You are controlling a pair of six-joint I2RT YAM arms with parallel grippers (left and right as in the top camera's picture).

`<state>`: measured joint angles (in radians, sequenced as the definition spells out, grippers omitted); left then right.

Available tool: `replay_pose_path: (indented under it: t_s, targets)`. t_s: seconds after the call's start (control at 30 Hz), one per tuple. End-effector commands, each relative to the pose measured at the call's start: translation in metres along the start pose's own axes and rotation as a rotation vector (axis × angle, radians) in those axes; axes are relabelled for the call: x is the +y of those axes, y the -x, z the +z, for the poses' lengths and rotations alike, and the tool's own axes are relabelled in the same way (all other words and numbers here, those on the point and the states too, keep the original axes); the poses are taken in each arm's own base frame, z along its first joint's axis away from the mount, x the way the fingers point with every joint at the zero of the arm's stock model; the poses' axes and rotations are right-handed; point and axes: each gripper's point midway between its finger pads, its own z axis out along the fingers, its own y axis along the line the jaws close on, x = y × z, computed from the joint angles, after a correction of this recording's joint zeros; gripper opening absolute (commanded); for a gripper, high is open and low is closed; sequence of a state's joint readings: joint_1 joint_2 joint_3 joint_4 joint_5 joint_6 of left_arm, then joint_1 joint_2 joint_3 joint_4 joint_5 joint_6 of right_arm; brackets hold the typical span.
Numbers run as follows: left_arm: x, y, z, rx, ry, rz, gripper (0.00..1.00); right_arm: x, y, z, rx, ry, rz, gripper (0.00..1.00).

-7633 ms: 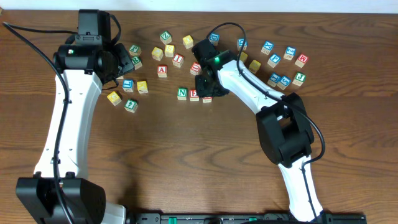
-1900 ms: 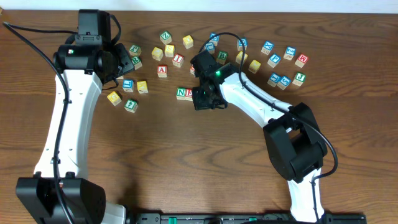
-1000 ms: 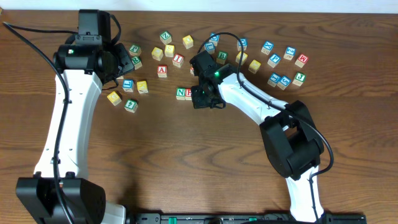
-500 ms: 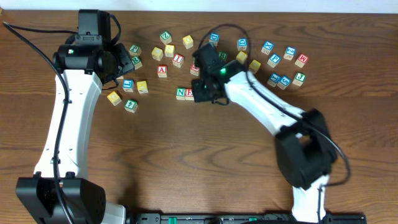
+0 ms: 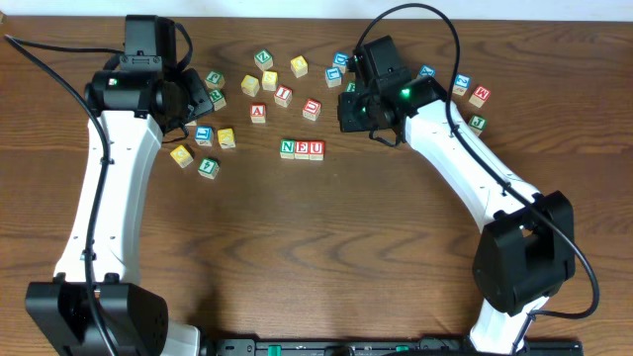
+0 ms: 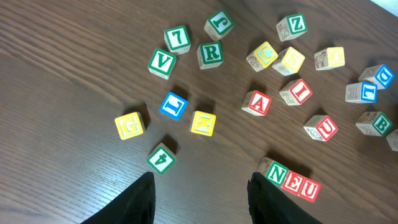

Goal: Spell out NEURIPS

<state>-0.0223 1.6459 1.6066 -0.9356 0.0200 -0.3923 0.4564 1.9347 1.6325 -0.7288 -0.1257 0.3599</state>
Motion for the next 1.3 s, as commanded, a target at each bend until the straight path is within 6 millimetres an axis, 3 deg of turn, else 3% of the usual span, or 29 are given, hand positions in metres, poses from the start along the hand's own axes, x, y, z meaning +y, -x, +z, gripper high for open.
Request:
replay_pose_path:
  t_s: [0.0,0.5,0.8,1.0,1.13,1.27]
  targets:
    - [0.004,-0.004,0.000,0.017,0.015,0.006,0.48,0.009,-0.002,-0.001,0.016,0.048,-0.044,0.11]
    - [0.003,-0.003,0.000,0.012,0.013,0.064,0.48,0.023,0.031,-0.040,-0.045,0.047,-0.091,0.19]
    - [-0.006,0.015,-0.008,-0.054,-0.016,0.140,0.47,0.024,0.046,-0.061,-0.083,0.015,-0.115,0.25]
    - [-0.006,0.016,-0.012,-0.051,-0.013,0.172,0.47,0.026,0.053,-0.067,-0.107,0.012,-0.124,0.28]
    - [-0.004,0.012,-0.011,-0.038,-0.008,0.176,0.47,0.026,0.053,-0.067,-0.107,0.011,-0.124,0.36]
    - [-0.005,0.014,-0.011,-0.047,-0.009,0.231,0.35,0.025,0.053,-0.066,-0.106,0.010,-0.123,0.40]
